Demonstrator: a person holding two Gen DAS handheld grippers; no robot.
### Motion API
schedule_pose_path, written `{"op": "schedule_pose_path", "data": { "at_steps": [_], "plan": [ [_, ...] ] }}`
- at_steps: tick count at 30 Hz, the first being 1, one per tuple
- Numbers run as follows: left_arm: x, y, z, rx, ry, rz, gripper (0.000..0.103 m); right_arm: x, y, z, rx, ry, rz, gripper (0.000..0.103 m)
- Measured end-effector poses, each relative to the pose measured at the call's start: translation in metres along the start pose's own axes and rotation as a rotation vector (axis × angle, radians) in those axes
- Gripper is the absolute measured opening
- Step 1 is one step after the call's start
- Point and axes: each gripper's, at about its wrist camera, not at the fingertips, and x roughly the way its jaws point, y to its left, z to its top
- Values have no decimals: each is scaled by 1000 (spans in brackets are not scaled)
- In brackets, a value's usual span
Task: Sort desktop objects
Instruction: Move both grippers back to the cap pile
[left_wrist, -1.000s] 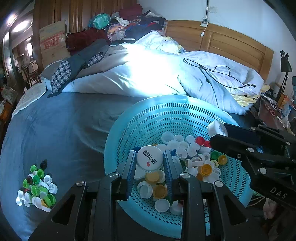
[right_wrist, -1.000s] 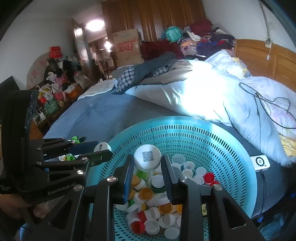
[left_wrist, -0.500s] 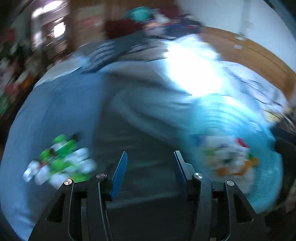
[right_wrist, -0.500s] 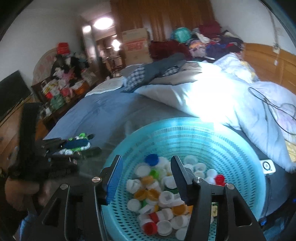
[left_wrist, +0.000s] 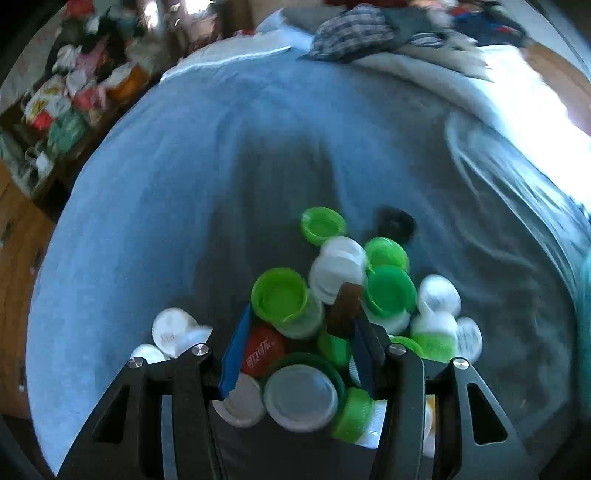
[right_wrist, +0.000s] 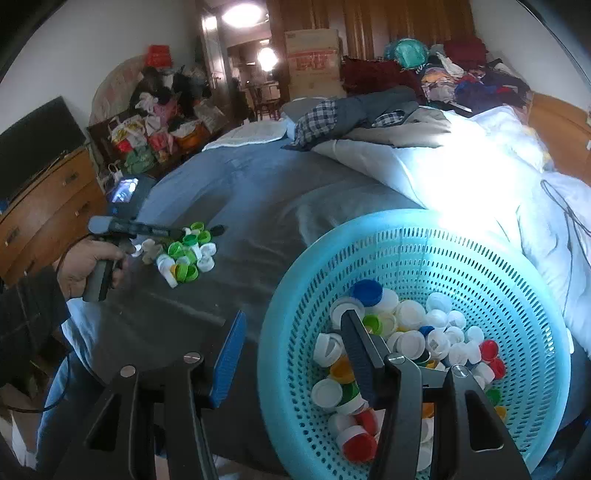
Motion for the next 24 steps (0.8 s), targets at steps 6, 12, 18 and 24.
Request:
{"op": "schedule_pose_path", "data": {
  "at_steps": [6,12,18,24],
  "plan": [
    [-24,-4,-61,48,-24,8,53,9,12,5,-17,1,23,59],
    [-55,41,-102,-102,-49,-19,52,13,30,1,-53,-1,51,64],
    [-70,92,-122,-324,-105,18,52,18,35,-2,-53,6,63,64],
    [-67,66,-99,-179,-150,-123,52,28,51,-3,-84,27,86,64]
  ]
}}
